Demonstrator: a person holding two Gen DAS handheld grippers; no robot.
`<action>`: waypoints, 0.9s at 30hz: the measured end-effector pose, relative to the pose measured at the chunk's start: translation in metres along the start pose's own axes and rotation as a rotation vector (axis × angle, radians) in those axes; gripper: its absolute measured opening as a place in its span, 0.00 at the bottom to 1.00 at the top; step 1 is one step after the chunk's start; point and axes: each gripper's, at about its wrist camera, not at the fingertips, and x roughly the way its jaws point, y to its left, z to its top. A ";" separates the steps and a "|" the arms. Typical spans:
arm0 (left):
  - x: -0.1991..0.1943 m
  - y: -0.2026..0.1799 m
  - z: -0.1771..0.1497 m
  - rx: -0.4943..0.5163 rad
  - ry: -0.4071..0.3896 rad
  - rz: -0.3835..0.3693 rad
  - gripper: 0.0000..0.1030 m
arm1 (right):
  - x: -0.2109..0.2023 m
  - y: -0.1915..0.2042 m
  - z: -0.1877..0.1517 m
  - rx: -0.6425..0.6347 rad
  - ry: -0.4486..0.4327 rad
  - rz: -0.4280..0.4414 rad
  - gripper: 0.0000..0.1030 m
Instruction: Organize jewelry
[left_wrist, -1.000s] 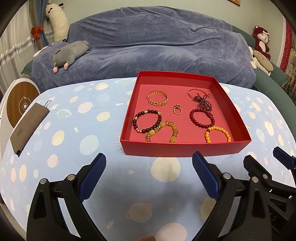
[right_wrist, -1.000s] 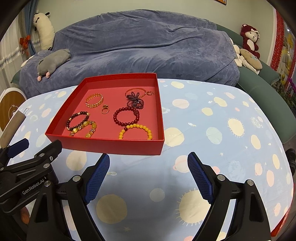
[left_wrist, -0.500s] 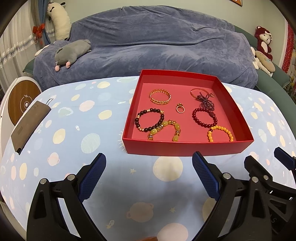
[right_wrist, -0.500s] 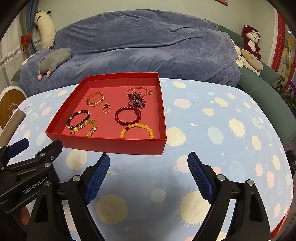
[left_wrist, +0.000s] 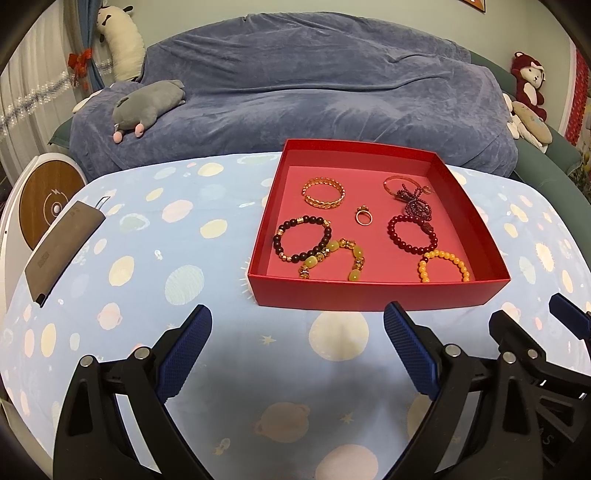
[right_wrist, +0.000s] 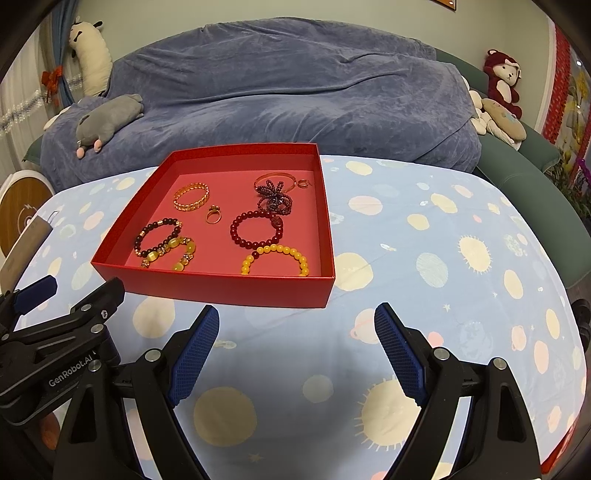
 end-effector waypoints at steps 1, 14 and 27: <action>0.000 0.000 0.000 -0.001 -0.001 0.002 0.87 | 0.000 0.000 0.000 0.000 0.000 0.000 0.80; 0.001 0.000 0.000 0.000 0.002 0.011 0.86 | 0.001 0.002 0.000 -0.001 -0.004 0.000 0.80; 0.005 -0.002 -0.001 0.008 0.015 0.005 0.86 | 0.003 0.001 -0.001 0.007 -0.009 0.007 0.80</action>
